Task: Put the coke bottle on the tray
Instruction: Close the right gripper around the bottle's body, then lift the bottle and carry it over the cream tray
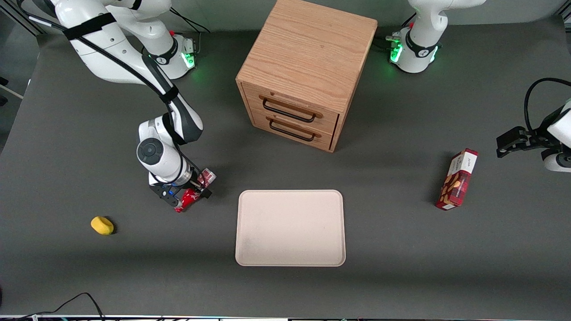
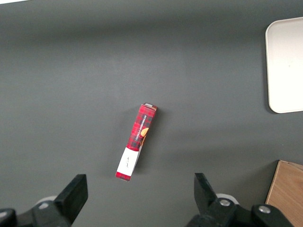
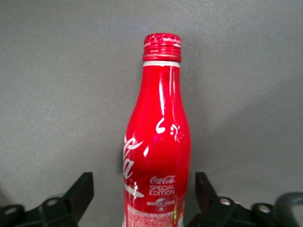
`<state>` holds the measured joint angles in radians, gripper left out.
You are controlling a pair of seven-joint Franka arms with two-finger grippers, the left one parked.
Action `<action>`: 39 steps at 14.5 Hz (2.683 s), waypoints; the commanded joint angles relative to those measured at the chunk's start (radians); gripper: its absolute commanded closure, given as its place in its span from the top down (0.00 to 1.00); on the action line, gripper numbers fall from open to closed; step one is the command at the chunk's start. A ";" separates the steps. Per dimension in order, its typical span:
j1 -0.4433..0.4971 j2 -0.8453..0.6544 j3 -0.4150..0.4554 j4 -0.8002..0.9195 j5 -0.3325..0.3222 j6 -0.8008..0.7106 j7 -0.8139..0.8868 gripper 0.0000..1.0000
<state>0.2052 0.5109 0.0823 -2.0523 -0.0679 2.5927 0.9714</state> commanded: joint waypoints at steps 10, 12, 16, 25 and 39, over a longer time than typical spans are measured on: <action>-0.001 -0.003 -0.003 -0.008 -0.073 0.017 0.053 0.00; -0.007 -0.014 -0.003 -0.008 -0.073 0.009 0.052 0.00; -0.015 -0.060 -0.004 0.024 -0.073 -0.054 0.021 0.00; -0.024 -0.089 -0.004 0.519 0.037 -0.679 -0.108 0.00; 0.054 0.178 -0.001 1.023 0.031 -0.875 -0.050 0.00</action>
<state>0.2110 0.5783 0.0882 -1.1999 -0.0450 1.7644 0.8926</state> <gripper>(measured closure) 0.454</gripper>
